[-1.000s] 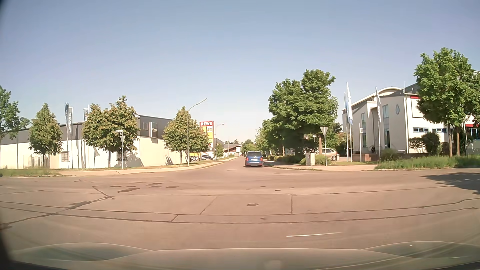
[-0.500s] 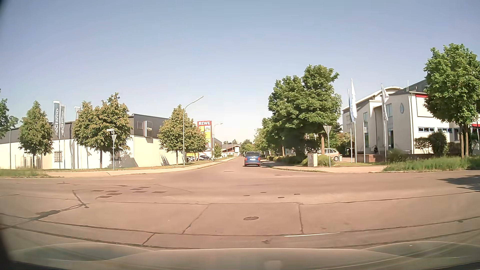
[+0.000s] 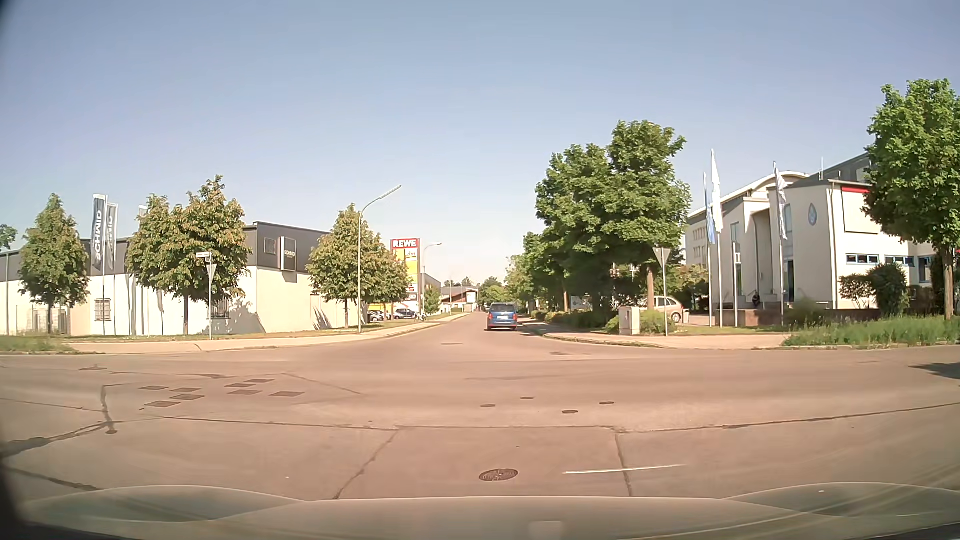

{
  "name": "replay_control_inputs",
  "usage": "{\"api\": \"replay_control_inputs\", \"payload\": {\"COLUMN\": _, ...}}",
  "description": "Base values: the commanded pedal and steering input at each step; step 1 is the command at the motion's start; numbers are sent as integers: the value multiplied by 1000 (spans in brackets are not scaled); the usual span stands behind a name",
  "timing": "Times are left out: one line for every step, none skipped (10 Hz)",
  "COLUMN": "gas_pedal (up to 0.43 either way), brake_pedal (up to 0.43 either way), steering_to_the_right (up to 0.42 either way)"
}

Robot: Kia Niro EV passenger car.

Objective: Follow the waypoints while adhering to traffic rules and regulations

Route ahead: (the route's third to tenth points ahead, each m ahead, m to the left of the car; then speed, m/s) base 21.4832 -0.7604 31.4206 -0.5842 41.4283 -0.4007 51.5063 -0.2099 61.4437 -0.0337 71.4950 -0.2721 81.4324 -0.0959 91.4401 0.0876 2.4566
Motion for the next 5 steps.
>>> {"api": "replay_control_inputs", "payload": {"gas_pedal": 0, "brake_pedal": 165, "steering_to_the_right": 9}}
{"api": "replay_control_inputs", "payload": {"gas_pedal": 0, "brake_pedal": 165, "steering_to_the_right": 9}}
{"api": "replay_control_inputs", "payload": {"gas_pedal": 0, "brake_pedal": 165, "steering_to_the_right": 9}}
{"api": "replay_control_inputs", "payload": {"gas_pedal": 0, "brake_pedal": 152, "steering_to_the_right": 9}}
{"api": "replay_control_inputs", "payload": {"gas_pedal": 0, "brake_pedal": 146, "steering_to_the_right": 9}}
